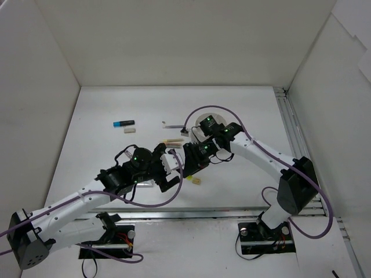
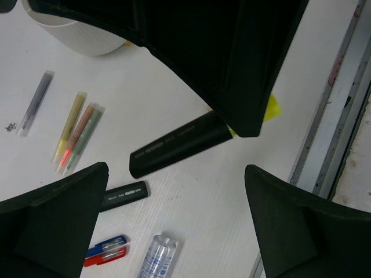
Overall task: Sort the stationery into containers
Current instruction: Pick up the pen from the center of the board.
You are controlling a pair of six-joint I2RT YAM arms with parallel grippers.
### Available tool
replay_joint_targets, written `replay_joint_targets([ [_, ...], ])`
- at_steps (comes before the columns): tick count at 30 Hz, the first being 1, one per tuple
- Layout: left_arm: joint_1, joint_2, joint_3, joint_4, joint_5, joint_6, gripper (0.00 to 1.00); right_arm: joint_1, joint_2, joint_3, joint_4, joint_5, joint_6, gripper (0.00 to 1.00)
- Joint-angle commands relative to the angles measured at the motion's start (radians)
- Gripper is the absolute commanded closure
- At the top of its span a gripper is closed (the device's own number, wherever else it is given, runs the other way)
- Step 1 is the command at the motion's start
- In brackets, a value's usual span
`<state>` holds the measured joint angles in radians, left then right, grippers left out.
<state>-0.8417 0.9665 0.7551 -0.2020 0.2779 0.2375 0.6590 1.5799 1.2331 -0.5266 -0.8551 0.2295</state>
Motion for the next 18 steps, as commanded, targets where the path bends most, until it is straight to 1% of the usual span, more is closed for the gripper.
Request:
replay_joint_targets([
  [1, -0.045, 0.026, 0.056, 0.061, -0.06, 0.089, 0.01, 0.013, -0.018, 0.069, -0.121, -0.137, 0.014, 1.0],
  [5, -0.092, 0.073, 0.078, 0.062, -0.097, 0.102, 0.01, 0.021, -0.009, 0.085, -0.162, -0.168, 0.011, 1.0],
  [7, -0.103, 0.103, 0.09, 0.053, -0.112, 0.105, 0.03, 0.021, 0.002, 0.089, -0.173, -0.18, 0.002, 1.0],
  [9, -0.134, 0.121, 0.102, 0.055, -0.132, 0.108, 0.13, 0.022, 0.011, 0.097, -0.191, -0.189, -0.016, 1.0],
  [10, -0.134, 0.123, 0.104, 0.056, -0.135, 0.105, 0.19, 0.019, 0.012, 0.103, -0.196, -0.185, -0.016, 1.0],
  [11, -0.143, 0.126, 0.107, 0.059, -0.134, 0.105, 0.33, 0.019, 0.012, 0.108, -0.197, -0.18, -0.015, 1.0],
  [13, -0.152, 0.129, 0.107, 0.062, -0.132, 0.105, 0.42, 0.019, 0.014, 0.114, -0.205, -0.177, -0.019, 1.0],
  [14, -0.152, 0.127, 0.105, 0.062, -0.132, 0.106, 0.52, 0.022, 0.014, 0.117, -0.21, -0.176, -0.024, 1.0],
  [16, -0.152, 0.121, 0.102, 0.068, -0.128, 0.108, 0.6, 0.021, 0.011, 0.121, -0.217, -0.176, -0.027, 1.0],
  [17, -0.152, 0.12, 0.099, 0.072, -0.123, 0.108, 0.71, 0.019, 0.008, 0.123, -0.216, -0.173, -0.027, 1.0],
  [18, -0.152, 0.114, 0.099, 0.075, -0.117, 0.109, 0.75, 0.019, 0.005, 0.126, -0.217, -0.168, -0.028, 1.0],
])
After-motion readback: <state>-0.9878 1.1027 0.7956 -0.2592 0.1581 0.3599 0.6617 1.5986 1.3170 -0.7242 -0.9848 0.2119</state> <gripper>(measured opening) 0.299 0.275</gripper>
